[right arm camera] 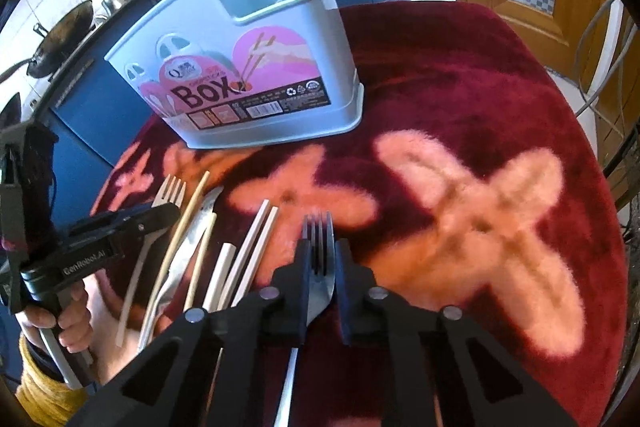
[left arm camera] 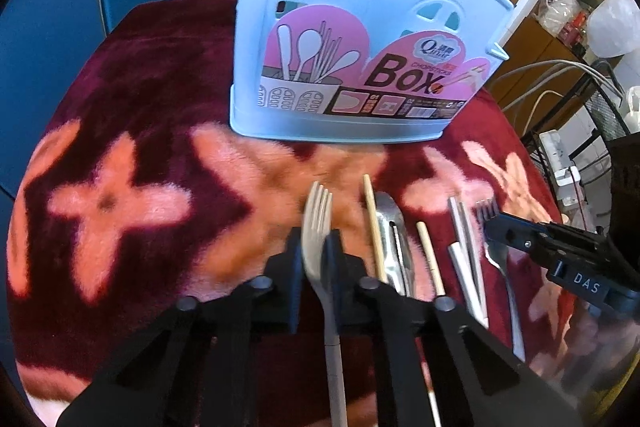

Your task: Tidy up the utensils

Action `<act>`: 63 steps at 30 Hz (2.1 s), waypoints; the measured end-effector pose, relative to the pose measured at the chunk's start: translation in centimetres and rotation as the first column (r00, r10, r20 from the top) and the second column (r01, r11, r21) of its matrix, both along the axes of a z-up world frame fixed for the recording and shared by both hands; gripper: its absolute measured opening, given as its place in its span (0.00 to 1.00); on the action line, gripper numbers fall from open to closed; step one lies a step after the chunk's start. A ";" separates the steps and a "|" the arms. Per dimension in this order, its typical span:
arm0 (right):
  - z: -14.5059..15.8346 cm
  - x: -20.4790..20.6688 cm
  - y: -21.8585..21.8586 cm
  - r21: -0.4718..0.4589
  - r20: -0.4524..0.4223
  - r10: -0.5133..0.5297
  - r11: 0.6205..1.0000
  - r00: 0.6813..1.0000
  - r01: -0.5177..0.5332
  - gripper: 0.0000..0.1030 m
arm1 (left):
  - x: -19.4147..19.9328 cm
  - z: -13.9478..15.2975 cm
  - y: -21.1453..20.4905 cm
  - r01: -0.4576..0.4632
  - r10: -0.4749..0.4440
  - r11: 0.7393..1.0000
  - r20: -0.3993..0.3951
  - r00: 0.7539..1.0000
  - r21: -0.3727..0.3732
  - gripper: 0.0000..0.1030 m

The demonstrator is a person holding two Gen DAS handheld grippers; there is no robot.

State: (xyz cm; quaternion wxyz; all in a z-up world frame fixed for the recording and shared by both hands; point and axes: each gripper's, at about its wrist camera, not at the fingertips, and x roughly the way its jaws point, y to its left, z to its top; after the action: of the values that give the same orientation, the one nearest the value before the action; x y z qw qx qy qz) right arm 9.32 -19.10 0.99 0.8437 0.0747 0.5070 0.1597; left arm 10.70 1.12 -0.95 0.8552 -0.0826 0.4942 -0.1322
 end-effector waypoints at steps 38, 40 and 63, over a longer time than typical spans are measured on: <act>3.5 -2.3 1.7 -0.106 0.123 0.071 0.993 0.990 -0.058 0.03 | -1.1 4.1 -0.9 0.040 -0.040 0.999 0.075 0.996 0.000 0.02; 5.0 -2.9 1.5 -0.104 0.182 0.059 0.994 0.981 -0.041 0.03 | -1.6 5.6 -0.7 0.029 -0.027 0.999 0.123 0.992 -0.015 0.02; 15.8 -2.5 0.3 -0.044 0.521 -0.081 0.992 0.850 0.122 0.02 | -0.4 20.2 2.2 -0.060 0.115 0.989 0.462 0.879 -0.132 0.01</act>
State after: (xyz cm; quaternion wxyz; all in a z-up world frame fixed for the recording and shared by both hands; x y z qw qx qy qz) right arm 6.78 -18.76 16.79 0.9583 0.0238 0.2625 0.1099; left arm 10.34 3.31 19.29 0.9482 -0.1192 0.2607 -0.1372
